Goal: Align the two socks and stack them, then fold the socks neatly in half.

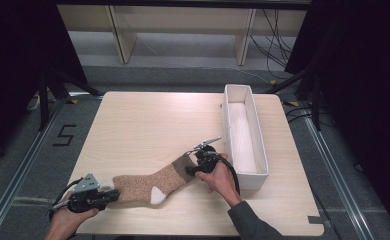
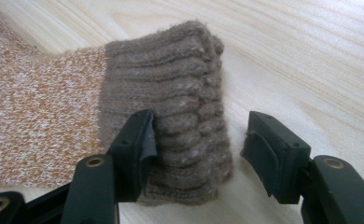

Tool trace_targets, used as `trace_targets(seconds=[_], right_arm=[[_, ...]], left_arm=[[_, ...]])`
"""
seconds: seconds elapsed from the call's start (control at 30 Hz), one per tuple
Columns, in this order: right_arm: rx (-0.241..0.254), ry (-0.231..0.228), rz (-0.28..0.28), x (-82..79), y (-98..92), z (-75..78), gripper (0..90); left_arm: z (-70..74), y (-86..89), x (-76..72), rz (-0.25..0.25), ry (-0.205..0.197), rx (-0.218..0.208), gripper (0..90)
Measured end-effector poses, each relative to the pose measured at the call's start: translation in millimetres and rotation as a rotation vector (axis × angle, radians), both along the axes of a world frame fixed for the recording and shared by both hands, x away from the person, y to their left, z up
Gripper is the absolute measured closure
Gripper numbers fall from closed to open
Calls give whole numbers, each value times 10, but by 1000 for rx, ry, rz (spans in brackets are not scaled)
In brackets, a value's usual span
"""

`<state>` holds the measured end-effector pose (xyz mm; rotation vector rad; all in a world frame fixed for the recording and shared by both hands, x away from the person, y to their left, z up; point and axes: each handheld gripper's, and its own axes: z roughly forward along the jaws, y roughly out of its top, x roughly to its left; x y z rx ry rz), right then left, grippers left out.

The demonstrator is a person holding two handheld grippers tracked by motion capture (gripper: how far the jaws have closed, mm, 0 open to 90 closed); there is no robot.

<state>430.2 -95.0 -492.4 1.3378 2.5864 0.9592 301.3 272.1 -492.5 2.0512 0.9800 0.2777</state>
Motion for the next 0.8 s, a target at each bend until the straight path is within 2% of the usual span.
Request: trace_targets(seconds=[0.1,0.2,0.27,0.3,0.33,0.37,0.4,0.43,0.47,0.5,0.57,0.63,0.7,0.73,0.77,0.8], right_arm=[[-3,-16,9,8,-8,-7,434],[14,25,-17,-5,-11,-6,466],[21,36,-16,-8,-13,-3,500],[33,3,13,12,-25,-21,514],[42,11,7,13,-27,-27,518],[51,43,-27,-1,-21,-30,529],[61,20,4,18,-40,-44,536],[60,26,2,17,-48,-43,539],[82,18,-5,14,-42,-61,539],[77,39,-36,3,-35,-59,542],[80,25,-7,11,-56,-62,543],[91,29,-14,10,-65,-67,551],[101,43,-18,17,-83,-76,568],[104,47,-15,15,-90,-75,588],[107,64,-13,8,-83,-72,611],[92,48,-22,-20,-58,-52,636]], left_arm=[[4,5,3,-9,-2,3,824],[7,10,2,-15,-4,17,821],[1,2,0,-6,-4,7,820],[0,1,1,-5,-4,7,819],[6,2,-1,-3,-2,16,818],[12,23,8,-24,-6,41,818],[10,22,14,-24,-3,40,818],[10,20,15,-21,-4,41,817],[11,17,17,-23,-3,43,817],[11,8,17,-22,-4,38,816],[9,-20,20,-12,-4,21,814],[17,-9,27,-31,-8,42,813],[10,-10,24,-33,-4,42,813],[-1,-26,16,-16,-5,18,812],[-1,-24,16,-14,-9,17,811],[8,-8,21,-20,-10,37,809]])
